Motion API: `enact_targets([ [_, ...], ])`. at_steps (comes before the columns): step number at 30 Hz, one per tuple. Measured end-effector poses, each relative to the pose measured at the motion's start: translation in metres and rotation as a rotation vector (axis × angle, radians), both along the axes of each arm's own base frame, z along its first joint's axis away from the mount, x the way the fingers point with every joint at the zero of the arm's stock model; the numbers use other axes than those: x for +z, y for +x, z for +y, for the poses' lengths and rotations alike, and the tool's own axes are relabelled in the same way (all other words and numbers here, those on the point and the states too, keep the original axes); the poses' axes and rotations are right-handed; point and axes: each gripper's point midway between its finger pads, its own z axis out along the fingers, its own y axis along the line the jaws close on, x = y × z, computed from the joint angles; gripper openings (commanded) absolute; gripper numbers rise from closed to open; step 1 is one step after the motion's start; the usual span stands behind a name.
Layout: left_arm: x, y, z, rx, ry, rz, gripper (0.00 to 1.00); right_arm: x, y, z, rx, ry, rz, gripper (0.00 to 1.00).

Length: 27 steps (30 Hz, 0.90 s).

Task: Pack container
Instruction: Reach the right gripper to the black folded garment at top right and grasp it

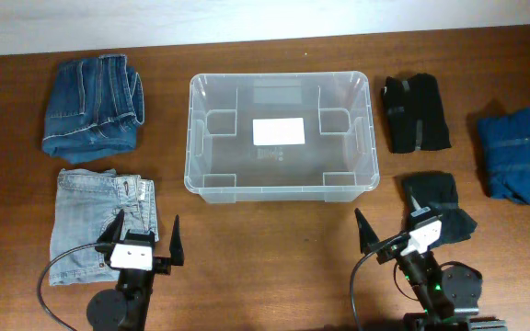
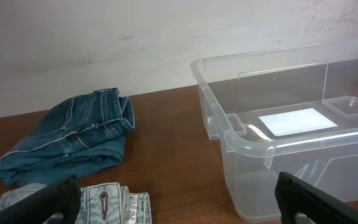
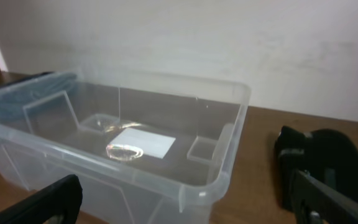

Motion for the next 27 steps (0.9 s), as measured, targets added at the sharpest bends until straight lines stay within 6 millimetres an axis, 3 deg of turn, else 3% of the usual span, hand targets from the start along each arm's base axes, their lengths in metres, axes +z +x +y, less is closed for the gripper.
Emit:
enact_targets([
  [2, 0.0, 0.0, 0.0, 0.0, 0.0, 0.0, 0.99, 0.022, -0.004, -0.002, -0.014, -0.002, -0.023, 0.99],
  [8, 0.0, 0.0, 0.001, 0.003, 0.0, 0.002, 0.99, 0.117, -0.022, -0.017, -0.115, -0.065, -0.079, 0.99],
  [11, 0.0, 0.0, 0.001, 0.004, 0.0, 0.002, 0.99, 0.139, -0.014, -0.032, -0.194, -0.109, 0.043, 0.99],
  [13, -0.001, 0.0, 0.001, 0.004, 0.0, 0.002, 0.99, 0.144, 0.0, -0.041, -0.233, -0.148, 0.161, 0.99],
  [19, -0.001, 0.0, 0.001, 0.007, 0.0, 0.002, 0.99, 0.145, 0.073, -0.07, -0.275, -0.268, 0.605, 0.99],
  [23, -0.001, 0.0, 0.001, 0.008, 0.001, 0.003, 0.99, 0.125, 0.112, -0.102, -0.272, -0.243, 0.921, 0.98],
  [27, -0.001, 0.0, 0.001, 0.007, 0.0, 0.002, 0.99, 0.095, 0.147, -0.137, -0.289, -0.185, 1.106, 0.98],
])
